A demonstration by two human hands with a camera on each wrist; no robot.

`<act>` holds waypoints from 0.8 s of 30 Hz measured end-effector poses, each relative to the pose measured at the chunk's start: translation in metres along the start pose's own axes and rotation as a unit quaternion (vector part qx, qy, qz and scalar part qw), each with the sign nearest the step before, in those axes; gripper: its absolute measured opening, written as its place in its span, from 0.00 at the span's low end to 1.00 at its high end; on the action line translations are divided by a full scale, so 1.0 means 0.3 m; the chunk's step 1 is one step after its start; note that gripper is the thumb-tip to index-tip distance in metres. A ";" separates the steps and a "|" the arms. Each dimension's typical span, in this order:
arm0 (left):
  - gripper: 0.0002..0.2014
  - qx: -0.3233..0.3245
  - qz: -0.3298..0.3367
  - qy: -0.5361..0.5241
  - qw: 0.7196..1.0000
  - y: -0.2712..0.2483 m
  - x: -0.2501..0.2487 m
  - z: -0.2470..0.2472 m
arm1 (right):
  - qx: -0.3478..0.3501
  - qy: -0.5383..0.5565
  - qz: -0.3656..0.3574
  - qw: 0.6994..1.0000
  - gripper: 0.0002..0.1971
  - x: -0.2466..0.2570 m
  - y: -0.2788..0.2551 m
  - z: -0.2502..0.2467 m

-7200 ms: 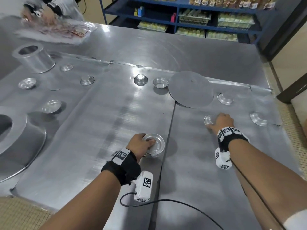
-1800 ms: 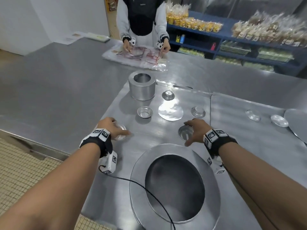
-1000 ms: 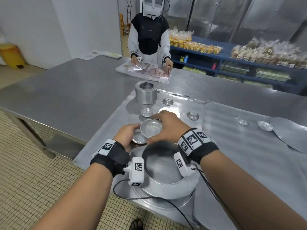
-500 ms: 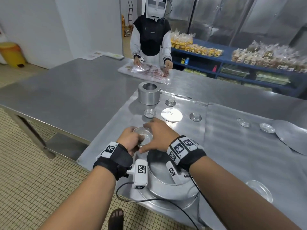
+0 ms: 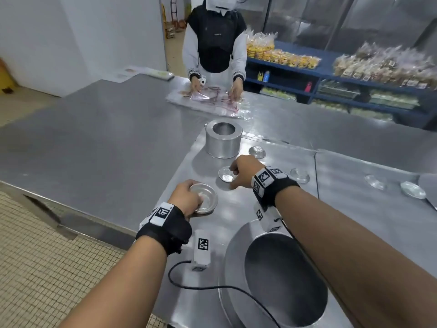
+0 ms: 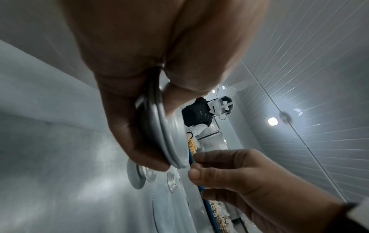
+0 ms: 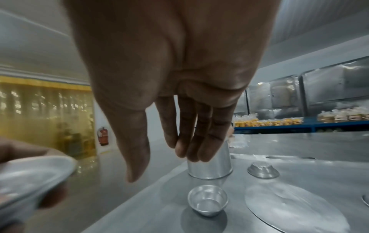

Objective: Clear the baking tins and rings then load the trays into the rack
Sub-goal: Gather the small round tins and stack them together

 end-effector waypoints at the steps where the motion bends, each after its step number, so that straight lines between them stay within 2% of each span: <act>1: 0.21 0.004 -0.002 0.007 1.000 0.033 0.005 -0.014 | -0.003 -0.004 0.015 1.000 0.24 0.003 0.049 0.011; 6: 0.22 0.017 -0.018 0.025 0.999 0.166 0.038 -0.069 | 0.007 -0.011 0.087 0.996 0.33 -0.004 0.250 0.099; 8: 0.21 0.025 -0.026 0.030 0.999 0.219 0.054 -0.086 | 0.017 -0.006 0.103 0.995 0.40 0.000 0.316 0.135; 11: 0.20 0.030 -0.041 0.026 0.998 0.279 0.076 -0.101 | 0.027 -0.022 0.116 0.993 0.43 0.012 0.395 0.183; 13: 0.20 0.033 -0.055 0.026 0.998 0.309 0.090 -0.109 | 0.028 -0.039 0.128 0.991 0.42 0.018 0.432 0.210; 20: 0.21 0.047 -0.057 0.042 0.996 0.383 0.157 -0.133 | 0.045 -0.040 0.173 0.983 0.28 0.009 0.486 0.240; 22: 0.22 0.052 -0.060 0.038 0.996 0.385 0.160 -0.132 | 0.045 -0.037 0.168 0.984 0.28 0.019 0.475 0.232; 24: 0.22 0.048 -0.072 0.029 0.996 0.384 0.162 -0.131 | 0.038 -0.032 0.154 0.987 0.33 0.039 0.449 0.211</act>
Point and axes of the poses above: each hand's wrist, its own y-axis towards the middle knuckle, its own z-axis out of the palm, x = y × z, the point moved 3 cm from there along y, towards the middle knuckle, and after that the axes turned 10 degrees about z, right-handed, at the moved point
